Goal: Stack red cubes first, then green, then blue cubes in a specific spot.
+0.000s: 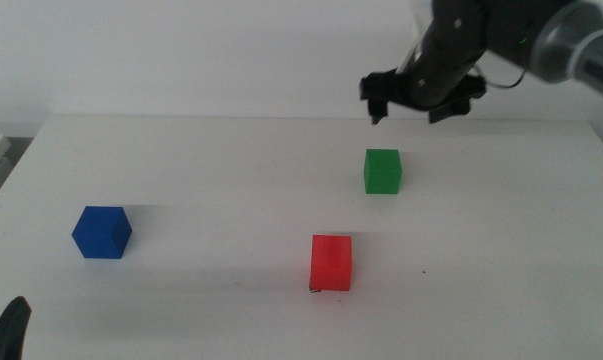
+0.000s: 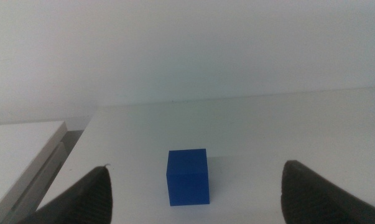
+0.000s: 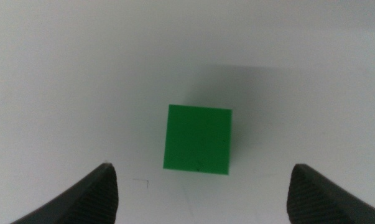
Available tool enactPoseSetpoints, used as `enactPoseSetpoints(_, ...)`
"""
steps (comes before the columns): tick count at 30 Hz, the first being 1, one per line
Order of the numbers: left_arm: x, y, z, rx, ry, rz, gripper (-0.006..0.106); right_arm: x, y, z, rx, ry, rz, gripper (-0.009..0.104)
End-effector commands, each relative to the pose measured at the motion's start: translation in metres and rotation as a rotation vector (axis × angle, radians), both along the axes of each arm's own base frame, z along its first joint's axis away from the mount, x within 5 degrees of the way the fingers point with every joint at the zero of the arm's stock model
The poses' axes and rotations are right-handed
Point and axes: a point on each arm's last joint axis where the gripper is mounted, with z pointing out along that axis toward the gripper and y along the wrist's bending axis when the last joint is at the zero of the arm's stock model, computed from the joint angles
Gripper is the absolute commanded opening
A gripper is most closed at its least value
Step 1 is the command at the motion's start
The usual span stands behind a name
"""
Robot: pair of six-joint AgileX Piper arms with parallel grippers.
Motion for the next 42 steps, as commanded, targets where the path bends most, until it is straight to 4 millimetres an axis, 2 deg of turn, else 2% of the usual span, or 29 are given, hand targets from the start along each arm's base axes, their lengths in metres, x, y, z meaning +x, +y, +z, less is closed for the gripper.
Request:
enactPoseSetpoints(1, 0.000, 0.000, 0.002, -0.005, -0.018, 0.002, 0.092, 0.005, 0.007, -0.009, 0.001, -0.011, 0.008, 0.089)
enactPoseSetpoints(10, 0.000, 0.000, 0.002, -0.005, -0.018, 0.002, 0.092, 0.019, 0.019, -0.050, -0.018, -0.009, 0.002, 0.089)
enactPoseSetpoints(17, 0.000, 0.000, 0.002, -0.005, -0.018, 0.002, 0.092, 0.026, 0.021, -0.067, -0.042, -0.024, -0.032, 0.089)
enactPoseSetpoints(33, 0.000, 0.000, 0.002, -0.005, -0.018, 0.002, 0.092, 0.031, 0.024, -0.102, -0.043, 0.029, -0.065, 0.089)
enactPoseSetpoints(39, 0.000, 0.000, 0.002, -0.005, -0.018, 0.002, 0.092, 0.032, 0.025, -0.107, -0.037, 0.027, -0.070, 0.088)
enactPoseSetpoints(42, 0.000, 0.000, 0.002, -0.005, -0.018, 0.002, 0.092, 0.032, 0.025, -0.108, -0.034, 0.030, -0.077, 0.084)
